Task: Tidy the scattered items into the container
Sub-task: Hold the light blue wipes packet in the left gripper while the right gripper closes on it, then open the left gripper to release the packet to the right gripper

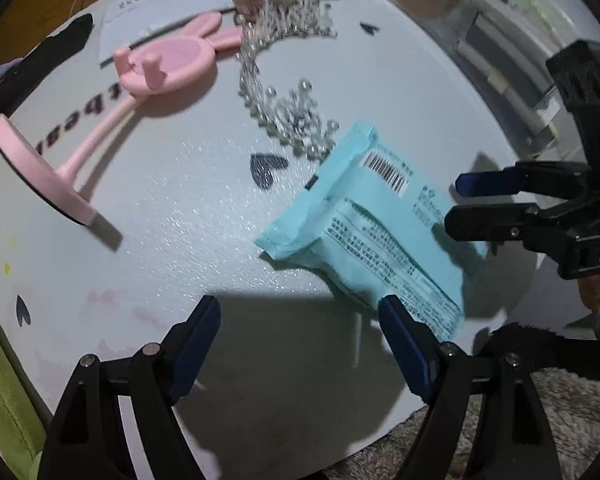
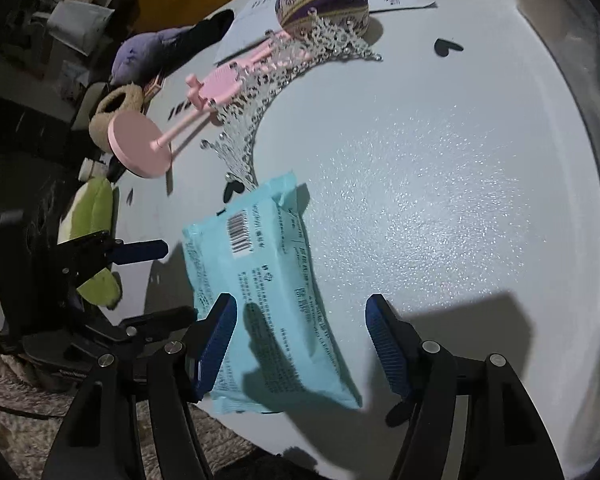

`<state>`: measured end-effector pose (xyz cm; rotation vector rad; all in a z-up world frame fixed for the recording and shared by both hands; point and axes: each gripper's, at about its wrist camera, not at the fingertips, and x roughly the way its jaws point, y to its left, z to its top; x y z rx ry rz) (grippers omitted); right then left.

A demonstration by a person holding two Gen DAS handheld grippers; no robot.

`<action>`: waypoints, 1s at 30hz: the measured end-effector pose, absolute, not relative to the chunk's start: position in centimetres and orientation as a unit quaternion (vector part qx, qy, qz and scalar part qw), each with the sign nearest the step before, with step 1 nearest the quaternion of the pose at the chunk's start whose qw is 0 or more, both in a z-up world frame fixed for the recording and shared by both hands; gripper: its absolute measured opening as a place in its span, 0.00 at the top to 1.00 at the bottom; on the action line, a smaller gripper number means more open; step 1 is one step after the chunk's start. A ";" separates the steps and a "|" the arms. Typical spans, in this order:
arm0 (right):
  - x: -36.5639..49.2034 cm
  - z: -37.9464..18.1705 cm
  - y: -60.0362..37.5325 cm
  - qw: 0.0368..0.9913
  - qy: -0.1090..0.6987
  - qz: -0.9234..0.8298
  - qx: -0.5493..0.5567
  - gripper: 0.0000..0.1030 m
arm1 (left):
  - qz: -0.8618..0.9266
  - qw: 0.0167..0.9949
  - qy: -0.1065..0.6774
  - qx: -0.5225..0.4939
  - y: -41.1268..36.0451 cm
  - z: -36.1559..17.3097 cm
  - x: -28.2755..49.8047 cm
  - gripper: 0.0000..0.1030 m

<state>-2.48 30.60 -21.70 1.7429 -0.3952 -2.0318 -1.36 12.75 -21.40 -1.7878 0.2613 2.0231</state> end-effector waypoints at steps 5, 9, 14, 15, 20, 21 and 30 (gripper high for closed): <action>-2.7 -22.1 29.6 0.254 -0.128 -0.733 0.618 0.35 | 0.728 0.186 0.091 -0.654 12.2 -21.9 -1.5 0.14; -2.7 -22.5 28.5 0.296 -0.146 -0.708 0.624 0.35 | 0.727 0.154 0.138 -0.655 12.2 -23.1 -0.9 0.18; -2.5 -21.7 28.0 0.302 -0.179 -0.701 0.621 0.35 | 0.736 0.153 0.128 -0.647 11.6 -23.0 -1.0 0.18; -2.5 -21.3 28.1 0.302 -0.191 -0.702 0.616 0.35 | 0.738 0.155 0.124 -0.645 11.4 -22.9 -1.0 0.18; -2.6 -19.2 28.7 0.312 -0.252 -0.697 0.594 0.36 | 0.746 0.165 0.117 -0.635 10.5 -22.8 -1.1 0.18; -2.6 -18.8 28.7 0.316 -0.259 -0.697 0.590 0.36 | 0.747 0.167 0.120 -0.632 10.4 -22.8 -1.1 0.18; -2.8 -17.0 26.6 0.322 -0.283 -0.694 0.579 0.48 | 0.764 0.194 0.104 -0.606 8.4 -22.3 -1.1 0.18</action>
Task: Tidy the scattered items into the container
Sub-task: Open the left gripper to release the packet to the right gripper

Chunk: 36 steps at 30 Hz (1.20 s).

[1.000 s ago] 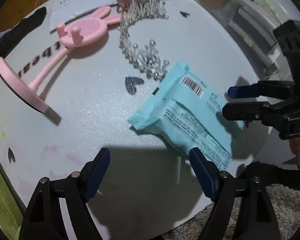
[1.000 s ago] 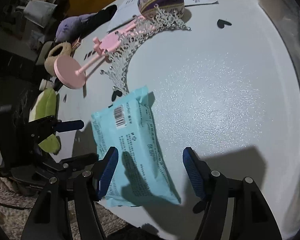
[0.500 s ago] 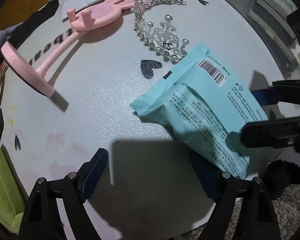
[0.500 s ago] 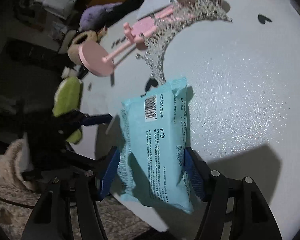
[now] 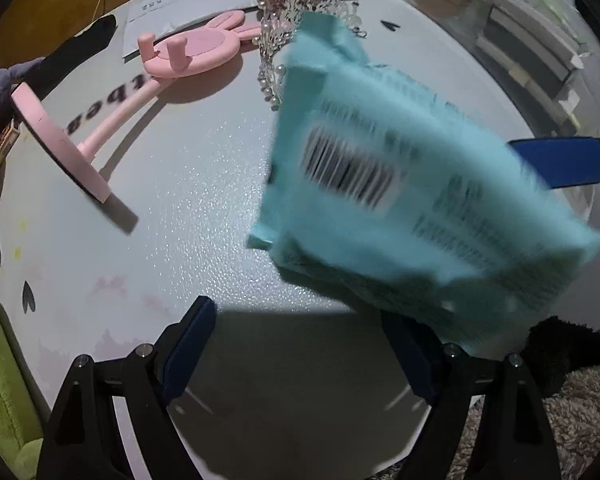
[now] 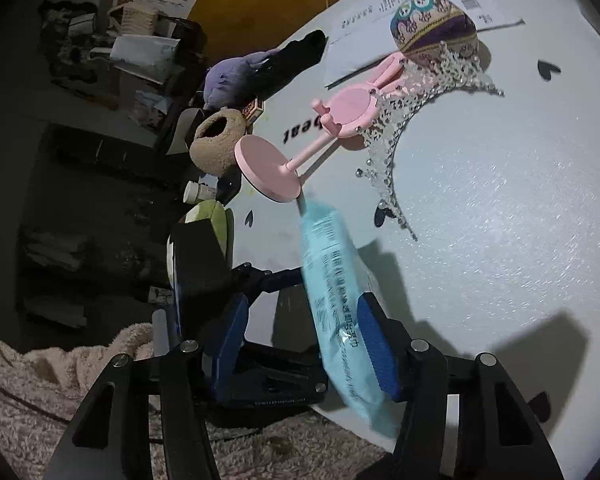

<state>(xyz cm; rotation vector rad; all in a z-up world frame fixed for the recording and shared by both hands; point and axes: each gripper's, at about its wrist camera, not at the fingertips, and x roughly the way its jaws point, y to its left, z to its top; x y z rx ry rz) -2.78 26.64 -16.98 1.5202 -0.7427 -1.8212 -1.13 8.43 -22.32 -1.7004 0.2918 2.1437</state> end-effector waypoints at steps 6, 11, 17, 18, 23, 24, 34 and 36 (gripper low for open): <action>-2.5 -17.5 26.4 0.311 -0.317 -0.682 0.581 0.63 | 0.764 0.219 0.041 -0.605 4.7 -21.8 -1.0 0.18; -2.1 -18.6 25.9 0.313 -0.371 -0.641 0.594 0.74 | 0.775 0.212 -0.019 -0.596 0.6 -20.5 -1.4 0.18; -1.7 -20.4 26.4 0.280 -0.454 -0.607 0.590 0.77 | 0.776 0.210 -0.019 -0.594 3.2 -21.3 -2.4 0.18; -1.6 -20.8 26.6 0.273 -0.473 -0.597 0.587 0.78 | 0.777 0.212 -0.018 -0.593 4.2 -21.5 -2.6 0.18; -1.2 -22.8 27.5 0.236 -0.571 -0.540 0.571 0.79 | 0.778 0.223 -0.007 -0.587 6.4 -22.3 -2.9 0.18; -1.0 -23.1 27.8 0.226 -0.591 -0.529 0.565 0.79 | 0.778 0.224 -0.006 -0.587 6.1 -22.3 -3.0 0.18; -1.4 -21.5 28.2 0.199 -0.525 -0.591 0.579 0.69 | 0.779 0.243 -0.001 -0.578 5.8 -21.5 -3.5 0.18; -1.9 -19.8 27.5 0.219 -0.463 -0.624 0.590 0.35 | 0.780 0.245 -0.003 -0.576 5.3 -21.3 -3.8 0.18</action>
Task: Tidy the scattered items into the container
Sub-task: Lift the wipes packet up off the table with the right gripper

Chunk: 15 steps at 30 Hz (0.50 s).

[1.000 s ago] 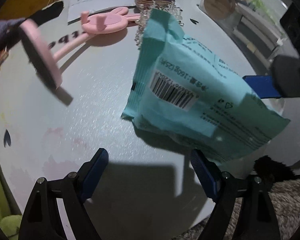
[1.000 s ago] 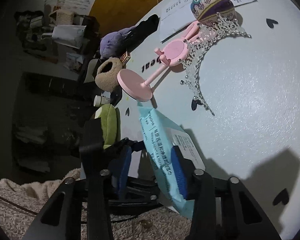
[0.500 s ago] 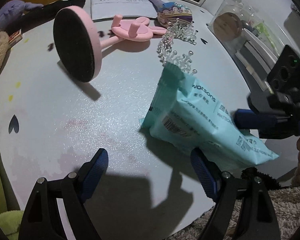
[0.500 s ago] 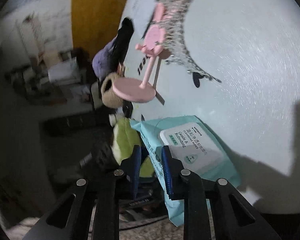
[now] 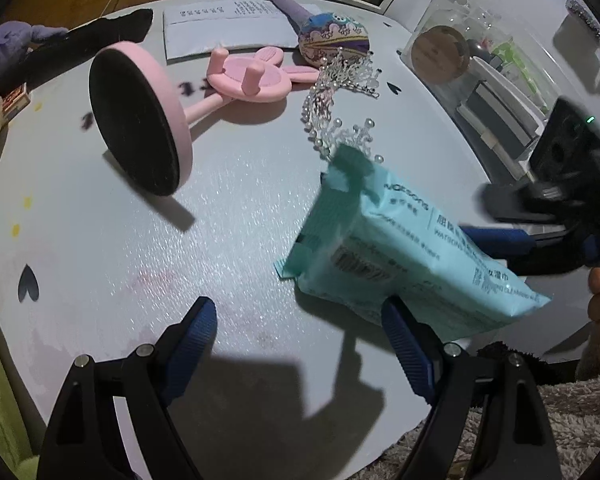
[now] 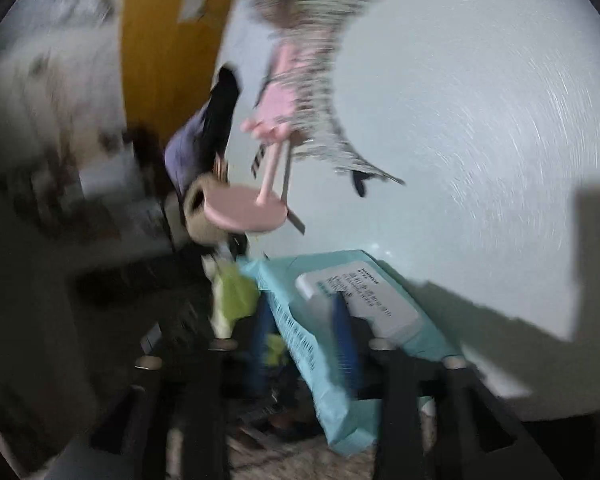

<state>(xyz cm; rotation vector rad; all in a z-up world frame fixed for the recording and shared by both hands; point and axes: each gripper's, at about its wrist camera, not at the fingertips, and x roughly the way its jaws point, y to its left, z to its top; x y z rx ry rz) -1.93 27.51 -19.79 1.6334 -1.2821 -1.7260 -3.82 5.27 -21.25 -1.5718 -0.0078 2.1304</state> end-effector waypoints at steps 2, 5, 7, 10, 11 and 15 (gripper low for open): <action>-2.3 -18.4 26.7 0.238 -0.401 -0.651 0.600 0.28 | 0.780 0.246 -0.008 -0.576 4.4 -20.9 -4.2 0.18; -2.5 -16.9 24.5 0.279 -0.289 -0.678 0.616 0.28 | 0.780 0.249 -0.008 -0.574 4.0 -20.8 -4.9 0.18; -2.3 -16.3 22.7 0.294 -0.203 -0.696 0.623 0.29 | 0.779 0.255 0.004 -0.572 4.0 -20.7 -4.9 0.19; -2.4 -16.4 20.7 0.294 -0.113 -0.709 0.631 0.45 | 0.778 0.262 0.035 -0.570 4.3 -20.9 -4.7 0.18; -2.4 -16.8 20.3 0.294 -0.095 -0.707 0.636 0.48 | 0.775 0.268 0.035 -0.571 4.3 -21.0 -4.7 0.18; -2.4 -17.7 19.8 0.300 -0.063 -0.700 0.645 0.61 | 0.773 0.293 0.046 -0.561 4.0 -20.8 -4.5 0.18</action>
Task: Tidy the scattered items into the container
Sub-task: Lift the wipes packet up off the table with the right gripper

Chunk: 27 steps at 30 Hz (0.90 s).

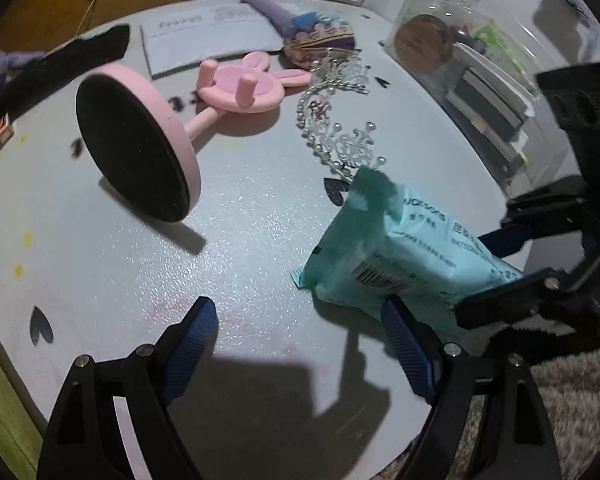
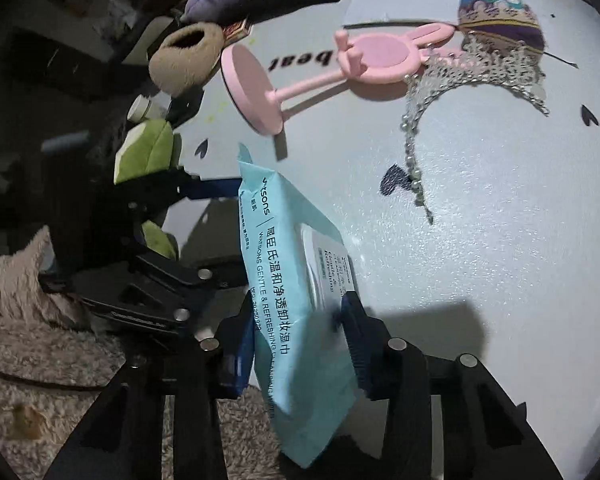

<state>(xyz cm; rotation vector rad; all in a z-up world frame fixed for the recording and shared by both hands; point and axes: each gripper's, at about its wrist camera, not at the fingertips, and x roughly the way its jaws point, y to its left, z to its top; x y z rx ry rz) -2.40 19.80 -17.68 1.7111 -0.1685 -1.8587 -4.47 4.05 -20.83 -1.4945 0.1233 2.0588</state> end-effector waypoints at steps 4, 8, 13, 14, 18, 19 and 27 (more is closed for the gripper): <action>-1.8 -17.3 18.5 0.304 0.004 -0.705 0.640 0.66 | 0.773 0.329 0.085 -0.536 3.8 -20.0 -3.9 0.18; -0.9 -16.0 16.3 0.323 0.141 -0.705 0.615 0.70 | 0.773 0.381 0.142 -0.488 5.2 -19.0 -3.2 0.18; 0.9 -15.9 15.3 0.358 0.290 -0.672 0.579 0.70 | 0.758 0.441 0.240 -0.416 7.3 -18.3 -1.3 0.18; 1.1 -16.0 15.2 0.365 0.314 -0.666 0.571 0.70 | 0.754 0.453 0.263 -0.397 7.7 -18.3 -0.7 0.18; 1.9 -16.0 15.3 0.385 0.376 -0.643 0.544 0.70 | 0.723 0.494 0.366 -0.315 9.6 -19.0 2.1 0.30; 2.0 -16.0 15.3 0.389 0.384 -0.639 0.541 0.70 | 0.712 0.504 0.390 -0.294 10.0 -19.4 2.8 0.35; 1.7 -15.9 16.2 0.412 0.391 -0.624 0.536 0.70 | 0.678 0.529 0.470 -0.199 11.6 -21.4 4.0 0.56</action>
